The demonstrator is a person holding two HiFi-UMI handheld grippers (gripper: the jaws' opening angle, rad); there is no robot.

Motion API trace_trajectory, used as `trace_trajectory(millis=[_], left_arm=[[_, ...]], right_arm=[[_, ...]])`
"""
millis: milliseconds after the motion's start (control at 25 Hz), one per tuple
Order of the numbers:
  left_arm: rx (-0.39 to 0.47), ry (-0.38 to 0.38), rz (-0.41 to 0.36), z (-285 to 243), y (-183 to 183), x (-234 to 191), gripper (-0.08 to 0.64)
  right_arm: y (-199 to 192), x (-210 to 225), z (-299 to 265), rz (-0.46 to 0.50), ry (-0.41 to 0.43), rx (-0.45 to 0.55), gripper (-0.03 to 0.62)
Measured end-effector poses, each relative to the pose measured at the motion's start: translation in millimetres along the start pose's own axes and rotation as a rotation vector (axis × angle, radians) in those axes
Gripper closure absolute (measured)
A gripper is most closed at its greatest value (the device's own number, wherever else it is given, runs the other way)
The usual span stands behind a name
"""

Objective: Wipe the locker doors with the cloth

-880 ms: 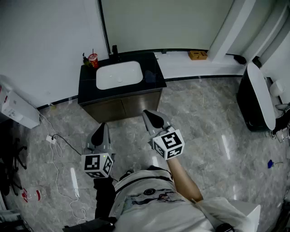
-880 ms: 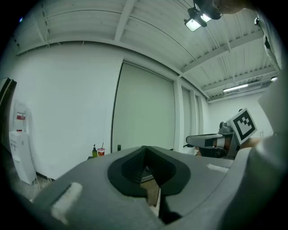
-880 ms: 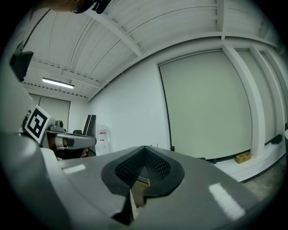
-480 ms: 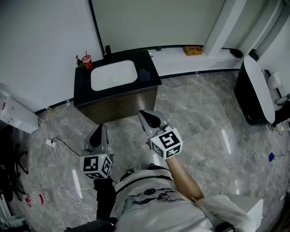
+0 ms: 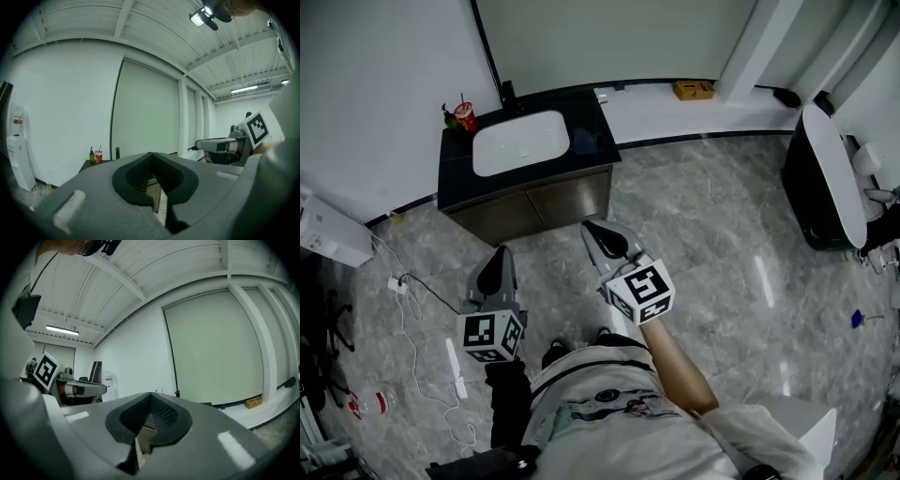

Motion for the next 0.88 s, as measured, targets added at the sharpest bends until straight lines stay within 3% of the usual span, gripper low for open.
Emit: trace_trajectory(millis=[440,720,880], left_arm=[[-0.046,0.014,0.002,-19,-23,20,0.561],[-0.076,0.015,0.031,-59,-43,-23,0.561],[-0.072,-0.024,0.046,-104,-45,-53,0.561]], right_arm=[[-27,48,21,-0.051,-0.025,-0.052,0.588],[-49,60,-31,-0.05,-0.019,-0.097,0.588],[-56,76,-76,-0.04,-0.035,-0.121,0.588]])
Point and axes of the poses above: the fingertips, and each gripper's own axes: z backward along the fingers, x to its right, y out of its top, the point moved 1 cm from there along z, backward along the fingers, and after that the axes turned 6 degrees about x, right-handed, at the moved point
